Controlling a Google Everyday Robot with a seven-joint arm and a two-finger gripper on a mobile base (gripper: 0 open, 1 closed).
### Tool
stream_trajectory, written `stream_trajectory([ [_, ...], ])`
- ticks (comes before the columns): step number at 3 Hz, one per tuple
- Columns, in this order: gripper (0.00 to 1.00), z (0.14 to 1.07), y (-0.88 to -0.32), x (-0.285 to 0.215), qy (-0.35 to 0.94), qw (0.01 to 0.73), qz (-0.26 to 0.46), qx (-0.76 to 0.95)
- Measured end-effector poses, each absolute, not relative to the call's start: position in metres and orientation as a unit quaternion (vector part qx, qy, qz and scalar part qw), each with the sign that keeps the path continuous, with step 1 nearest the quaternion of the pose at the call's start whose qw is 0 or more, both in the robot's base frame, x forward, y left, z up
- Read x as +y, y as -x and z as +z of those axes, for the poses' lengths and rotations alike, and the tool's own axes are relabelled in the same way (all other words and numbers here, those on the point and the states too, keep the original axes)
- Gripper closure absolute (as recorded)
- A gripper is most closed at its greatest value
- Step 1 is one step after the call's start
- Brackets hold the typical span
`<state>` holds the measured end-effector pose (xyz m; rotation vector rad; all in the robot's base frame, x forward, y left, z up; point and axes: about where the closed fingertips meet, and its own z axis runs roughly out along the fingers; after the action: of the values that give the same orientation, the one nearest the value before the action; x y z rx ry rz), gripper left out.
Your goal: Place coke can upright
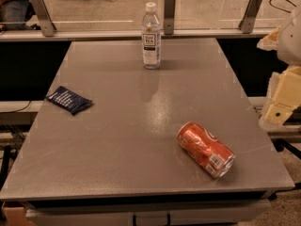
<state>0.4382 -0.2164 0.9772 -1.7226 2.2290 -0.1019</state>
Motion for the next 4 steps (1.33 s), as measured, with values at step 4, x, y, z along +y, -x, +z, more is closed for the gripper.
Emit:
stream_trajectory([
  [4,0.0,0.909,-0.432,-0.155,0.507,0.104,0.003,0.856],
])
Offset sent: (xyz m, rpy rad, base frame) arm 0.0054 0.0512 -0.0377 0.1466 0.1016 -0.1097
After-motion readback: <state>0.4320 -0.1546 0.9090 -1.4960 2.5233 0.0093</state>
